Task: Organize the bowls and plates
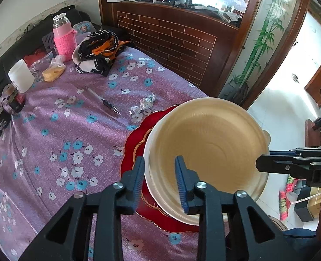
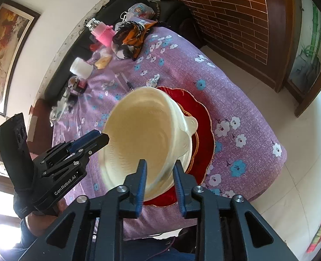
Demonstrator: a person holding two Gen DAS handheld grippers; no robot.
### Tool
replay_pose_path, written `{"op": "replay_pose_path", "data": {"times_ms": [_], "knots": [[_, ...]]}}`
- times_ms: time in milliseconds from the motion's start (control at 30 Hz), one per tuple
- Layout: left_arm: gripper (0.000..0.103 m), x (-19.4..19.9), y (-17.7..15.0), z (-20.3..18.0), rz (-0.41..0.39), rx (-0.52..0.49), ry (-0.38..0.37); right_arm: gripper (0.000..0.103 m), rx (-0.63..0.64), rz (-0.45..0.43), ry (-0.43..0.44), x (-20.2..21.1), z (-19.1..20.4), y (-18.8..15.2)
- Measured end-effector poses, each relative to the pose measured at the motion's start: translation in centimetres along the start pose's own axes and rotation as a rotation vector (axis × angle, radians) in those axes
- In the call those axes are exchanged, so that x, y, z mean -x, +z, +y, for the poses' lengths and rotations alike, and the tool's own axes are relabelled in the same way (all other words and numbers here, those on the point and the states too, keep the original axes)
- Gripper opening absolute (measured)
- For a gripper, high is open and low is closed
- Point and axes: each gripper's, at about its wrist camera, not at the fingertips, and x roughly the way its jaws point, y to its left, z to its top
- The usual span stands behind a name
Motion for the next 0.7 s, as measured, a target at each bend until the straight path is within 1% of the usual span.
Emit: {"op": "replay_pose_path", "data": {"times_ms": [100,200,267,333,400,533,633,700], "knots": [[0.028,0.9,0.0,0.5,-0.020,0.016,-0.013,0.028,-0.013,-0.011,0.007,0.5,-0.2,-0.2],[0.028,2.1,0.1,2.0,-0.050,0.056,-0.031,0.028,-0.038,-0.057,0.023,2.2,-0.8,-0.3],[0.029,2.5,0.1,3.2,-0.050,0.097,-0.047,0.028,-0.060,-0.095,0.016,3.2,-1.7,-0.3],[0.029,2.3,-0.3,5.2,-0.032,0.162,-0.075,0.028,-0.081,-0.105,-0.014,3.4,-2.7,-0.3],[0.029,1.5,-1.0,7.1,-0.002,0.224,-0.095,0.028,-0.102,-0.090,-0.033,2.8,-3.9,-0.5],[0.029,-0.7,-2.6,8.7,0.074,0.298,-0.176,0.028,-0.118,-0.055,-0.045,0.9,-5.3,-1.3],[0.029,-2.0,-3.5,8.1,0.109,0.290,-0.211,0.028,-0.106,-0.038,-0.056,-0.3,-5.5,-1.3],[0.029,-2.8,-3.8,7.6,0.128,0.281,-0.203,0.028,-0.097,-0.028,-0.068,-0.8,-5.6,-1.2]]}}
